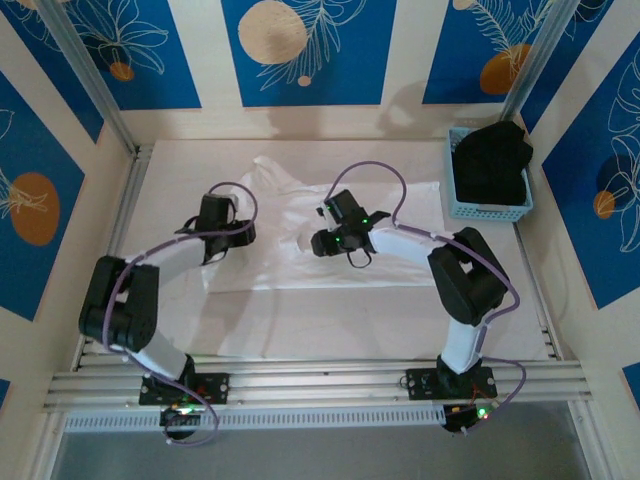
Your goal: Fold the inside-out t-shirt
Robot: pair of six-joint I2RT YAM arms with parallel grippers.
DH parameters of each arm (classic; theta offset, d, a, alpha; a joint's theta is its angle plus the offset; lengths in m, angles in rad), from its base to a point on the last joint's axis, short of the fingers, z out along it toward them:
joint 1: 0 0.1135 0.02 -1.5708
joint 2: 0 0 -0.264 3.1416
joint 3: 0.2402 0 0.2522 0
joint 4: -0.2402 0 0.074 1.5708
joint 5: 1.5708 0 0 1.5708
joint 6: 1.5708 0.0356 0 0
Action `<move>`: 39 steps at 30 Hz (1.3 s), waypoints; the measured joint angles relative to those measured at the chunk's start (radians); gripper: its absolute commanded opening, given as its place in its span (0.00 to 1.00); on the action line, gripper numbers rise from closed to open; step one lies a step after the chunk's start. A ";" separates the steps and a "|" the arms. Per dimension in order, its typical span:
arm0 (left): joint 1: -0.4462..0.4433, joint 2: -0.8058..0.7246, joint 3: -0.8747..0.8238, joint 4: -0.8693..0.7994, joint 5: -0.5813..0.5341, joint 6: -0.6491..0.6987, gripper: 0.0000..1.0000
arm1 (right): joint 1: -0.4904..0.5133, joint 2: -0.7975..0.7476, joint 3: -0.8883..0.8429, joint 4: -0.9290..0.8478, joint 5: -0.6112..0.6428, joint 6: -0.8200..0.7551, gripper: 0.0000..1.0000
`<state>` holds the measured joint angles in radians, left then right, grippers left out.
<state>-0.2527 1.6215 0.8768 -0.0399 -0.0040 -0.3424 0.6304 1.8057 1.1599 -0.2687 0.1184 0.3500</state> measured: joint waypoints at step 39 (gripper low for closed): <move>-0.021 0.046 0.137 -0.087 -0.158 -0.013 0.53 | -0.200 -0.301 -0.204 -0.096 0.008 0.055 0.50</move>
<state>-0.2741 1.6676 1.0138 -0.1272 -0.1619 -0.3553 0.4309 1.5043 0.9558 -0.3645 0.1265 0.4053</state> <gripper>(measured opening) 0.538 0.476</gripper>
